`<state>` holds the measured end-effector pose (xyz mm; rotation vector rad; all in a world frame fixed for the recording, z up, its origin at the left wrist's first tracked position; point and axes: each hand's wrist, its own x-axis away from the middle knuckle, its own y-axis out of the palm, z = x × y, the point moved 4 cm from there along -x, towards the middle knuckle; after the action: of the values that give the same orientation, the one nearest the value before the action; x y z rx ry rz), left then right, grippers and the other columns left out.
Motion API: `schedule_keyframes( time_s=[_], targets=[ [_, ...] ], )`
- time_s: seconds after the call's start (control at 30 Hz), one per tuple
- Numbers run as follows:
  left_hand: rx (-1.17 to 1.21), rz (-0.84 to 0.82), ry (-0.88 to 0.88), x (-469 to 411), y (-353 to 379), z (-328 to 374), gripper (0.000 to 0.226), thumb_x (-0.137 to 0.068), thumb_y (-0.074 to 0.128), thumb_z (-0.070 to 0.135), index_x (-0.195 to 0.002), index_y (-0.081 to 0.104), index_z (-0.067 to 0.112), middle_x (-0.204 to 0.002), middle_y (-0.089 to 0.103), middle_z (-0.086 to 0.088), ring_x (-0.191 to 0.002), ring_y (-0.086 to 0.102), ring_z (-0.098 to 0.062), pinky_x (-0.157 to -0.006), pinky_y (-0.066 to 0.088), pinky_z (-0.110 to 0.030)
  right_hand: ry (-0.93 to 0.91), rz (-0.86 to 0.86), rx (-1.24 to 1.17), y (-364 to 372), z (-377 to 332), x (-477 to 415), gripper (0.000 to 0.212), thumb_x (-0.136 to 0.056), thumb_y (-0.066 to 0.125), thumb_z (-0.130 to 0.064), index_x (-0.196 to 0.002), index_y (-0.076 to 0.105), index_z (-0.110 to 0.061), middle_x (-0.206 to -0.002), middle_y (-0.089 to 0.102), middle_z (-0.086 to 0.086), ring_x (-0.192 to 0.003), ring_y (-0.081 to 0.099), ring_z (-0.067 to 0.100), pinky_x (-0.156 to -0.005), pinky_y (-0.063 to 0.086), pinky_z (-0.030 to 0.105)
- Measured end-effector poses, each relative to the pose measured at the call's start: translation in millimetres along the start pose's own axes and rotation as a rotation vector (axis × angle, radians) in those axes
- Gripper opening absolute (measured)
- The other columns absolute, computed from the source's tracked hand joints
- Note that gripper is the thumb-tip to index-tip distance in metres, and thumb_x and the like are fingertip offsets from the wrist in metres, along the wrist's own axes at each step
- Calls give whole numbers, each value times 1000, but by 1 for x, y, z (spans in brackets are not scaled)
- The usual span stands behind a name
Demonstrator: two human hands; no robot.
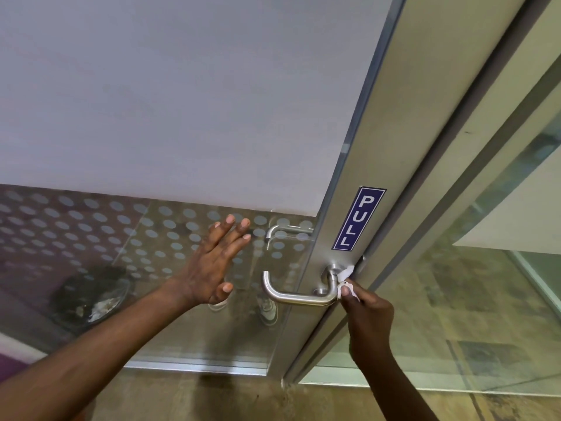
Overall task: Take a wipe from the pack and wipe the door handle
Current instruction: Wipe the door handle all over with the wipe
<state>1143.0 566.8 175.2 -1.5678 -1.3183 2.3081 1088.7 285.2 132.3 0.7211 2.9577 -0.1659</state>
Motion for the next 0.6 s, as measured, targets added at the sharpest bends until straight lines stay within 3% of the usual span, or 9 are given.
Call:
schedule_keyframes(
  time_s=[0.1,0.2,0.3,0.4,0.47,0.6],
  targets=[
    [6,11,-16,-1,-1,3,78,-97,5,59,-137,33,-2,-163,10,1,-149,4,-23,-120,7,-40,500,26,-521,14,23,14,29,-86,49,12,-108,65,3,-72,75,2,-64,67,10,-59,55,16],
    [6,11,-21,-1,0,5,75,-97,5,59,-146,27,7,-163,9,2,-149,4,-24,-120,7,-40,786,-44,-920,43,22,41,47,-81,30,22,-94,70,1,-85,73,14,-68,70,16,-59,57,17],
    [14,5,-22,1,-1,4,71,-97,6,59,-152,17,15,-163,10,1,-149,4,-25,-120,7,-41,863,-80,-1018,70,17,67,41,-90,28,17,-98,65,2,-106,65,19,-87,68,23,-63,59,20],
    [6,-28,-33,3,-2,3,74,-97,7,59,-148,24,9,-163,10,0,-149,6,-27,-120,10,-43,830,-94,-1011,84,10,79,32,-94,32,13,-102,62,6,-109,65,20,-99,63,27,-71,59,22],
    [3,-52,-38,3,-3,2,76,-97,7,59,-144,27,3,-163,10,-1,-149,7,-29,-119,13,-45,808,-112,-1006,92,9,80,33,-92,32,16,-99,63,7,-101,69,19,-97,65,28,-75,58,23],
    [8,-80,-30,2,-9,4,76,-97,8,58,-143,28,-1,-163,10,-4,-148,9,-30,-119,15,-46,795,-199,-1040,110,5,80,35,-75,37,26,-97,59,12,-93,69,23,-80,72,27,-65,59,23]
  ],
)
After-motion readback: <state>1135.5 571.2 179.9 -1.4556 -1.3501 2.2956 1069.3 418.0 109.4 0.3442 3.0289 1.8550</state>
